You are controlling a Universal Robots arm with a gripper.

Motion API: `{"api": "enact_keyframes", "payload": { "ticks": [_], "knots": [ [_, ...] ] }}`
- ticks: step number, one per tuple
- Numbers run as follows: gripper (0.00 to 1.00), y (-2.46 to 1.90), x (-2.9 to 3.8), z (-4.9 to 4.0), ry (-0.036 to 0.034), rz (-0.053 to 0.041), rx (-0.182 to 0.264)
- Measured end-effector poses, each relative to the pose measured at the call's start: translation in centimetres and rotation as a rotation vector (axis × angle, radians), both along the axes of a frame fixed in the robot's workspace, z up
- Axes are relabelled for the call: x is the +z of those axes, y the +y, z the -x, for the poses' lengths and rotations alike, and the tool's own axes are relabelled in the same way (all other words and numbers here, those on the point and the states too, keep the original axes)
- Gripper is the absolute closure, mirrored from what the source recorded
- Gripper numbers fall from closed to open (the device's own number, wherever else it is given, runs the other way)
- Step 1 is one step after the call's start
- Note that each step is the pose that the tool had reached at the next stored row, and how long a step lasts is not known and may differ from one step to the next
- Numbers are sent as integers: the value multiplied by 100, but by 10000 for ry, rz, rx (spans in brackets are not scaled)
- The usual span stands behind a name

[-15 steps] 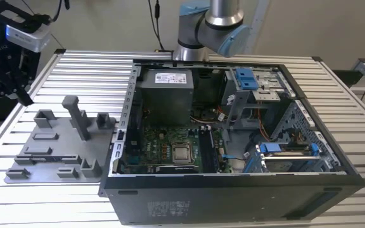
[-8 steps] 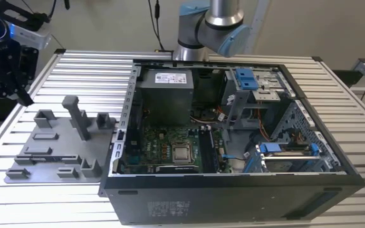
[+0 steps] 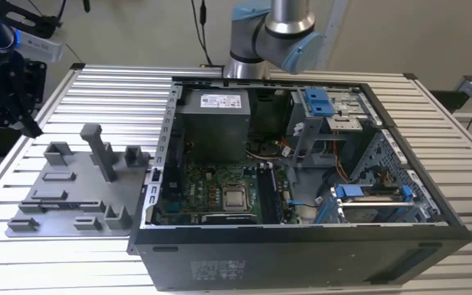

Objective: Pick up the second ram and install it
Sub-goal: 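Pick up the second ram and move it above second insertion slot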

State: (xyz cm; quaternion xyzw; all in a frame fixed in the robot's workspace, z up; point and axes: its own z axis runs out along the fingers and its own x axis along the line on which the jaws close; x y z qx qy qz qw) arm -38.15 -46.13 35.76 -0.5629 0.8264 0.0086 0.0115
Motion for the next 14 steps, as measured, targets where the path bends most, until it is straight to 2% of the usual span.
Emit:
{"api": "enact_keyframes", "payload": {
  "ticks": [3, 9, 14],
  "knots": [
    [89, 0, -6, 11, -2, -1, 295],
    [89, 0, -26, 13, -25, 1, 1379],
    [89, 1, -48, 21, -33, 0, 2001]
  ]
}}
